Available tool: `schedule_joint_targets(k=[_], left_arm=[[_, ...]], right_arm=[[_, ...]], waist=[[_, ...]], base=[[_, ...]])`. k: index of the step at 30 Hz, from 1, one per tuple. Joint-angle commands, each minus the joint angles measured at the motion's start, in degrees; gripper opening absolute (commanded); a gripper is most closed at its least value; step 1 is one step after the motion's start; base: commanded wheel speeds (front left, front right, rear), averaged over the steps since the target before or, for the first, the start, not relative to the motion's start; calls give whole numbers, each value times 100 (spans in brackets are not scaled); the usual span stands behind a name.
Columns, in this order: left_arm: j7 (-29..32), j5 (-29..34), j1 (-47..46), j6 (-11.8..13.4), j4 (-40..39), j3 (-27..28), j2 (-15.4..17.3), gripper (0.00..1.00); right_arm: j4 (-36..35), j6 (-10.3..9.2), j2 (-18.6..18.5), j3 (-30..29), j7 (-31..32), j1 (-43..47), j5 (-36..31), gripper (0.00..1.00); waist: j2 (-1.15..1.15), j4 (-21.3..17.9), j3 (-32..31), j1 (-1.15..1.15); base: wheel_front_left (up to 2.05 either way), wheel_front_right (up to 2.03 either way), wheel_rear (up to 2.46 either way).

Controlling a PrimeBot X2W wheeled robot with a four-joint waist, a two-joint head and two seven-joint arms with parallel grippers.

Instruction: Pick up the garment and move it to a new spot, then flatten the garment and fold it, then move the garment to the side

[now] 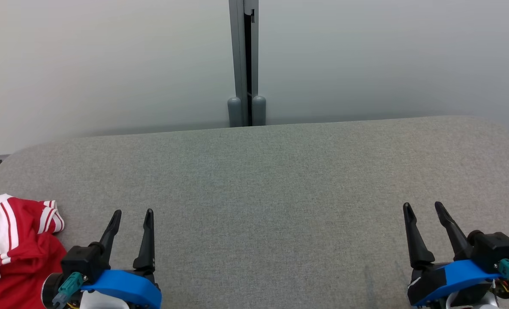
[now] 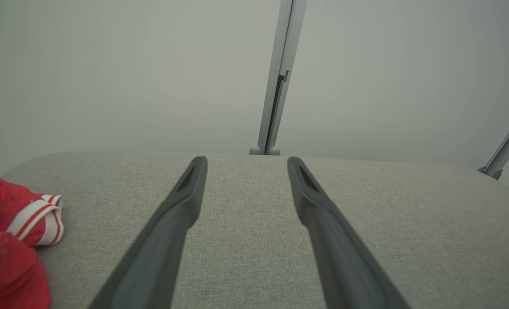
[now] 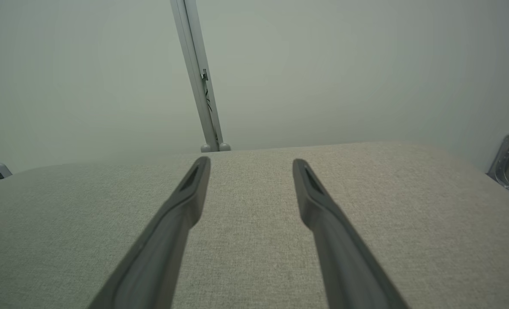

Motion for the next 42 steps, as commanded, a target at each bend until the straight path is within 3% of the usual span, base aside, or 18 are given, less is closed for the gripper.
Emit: schedule_joint_targets(k=[1,21,31,42], left_arm=[[-63,148,-89,24,32,-37,43,100],[-259,788,-103,122,288,-109,66,100],[-253,675,-117,131,316,-23,38,100],[-253,617,-211,185,378,94,75,100]], right_arm=[[-13,2,7,-11,-27,60,-137,100],[63,2,9,5,-176,99,-608,100],[140,2,9,-39,-180,62,-546,100],[-11,2,8,125,-127,47,-492,100]], waist=[[0,-1,3,0],[0,9,-7,0],[0,75,6,0],[0,597,47,0]], base=[[0,0,0],[0,0,0],[0,0,0],[0,0,0]])
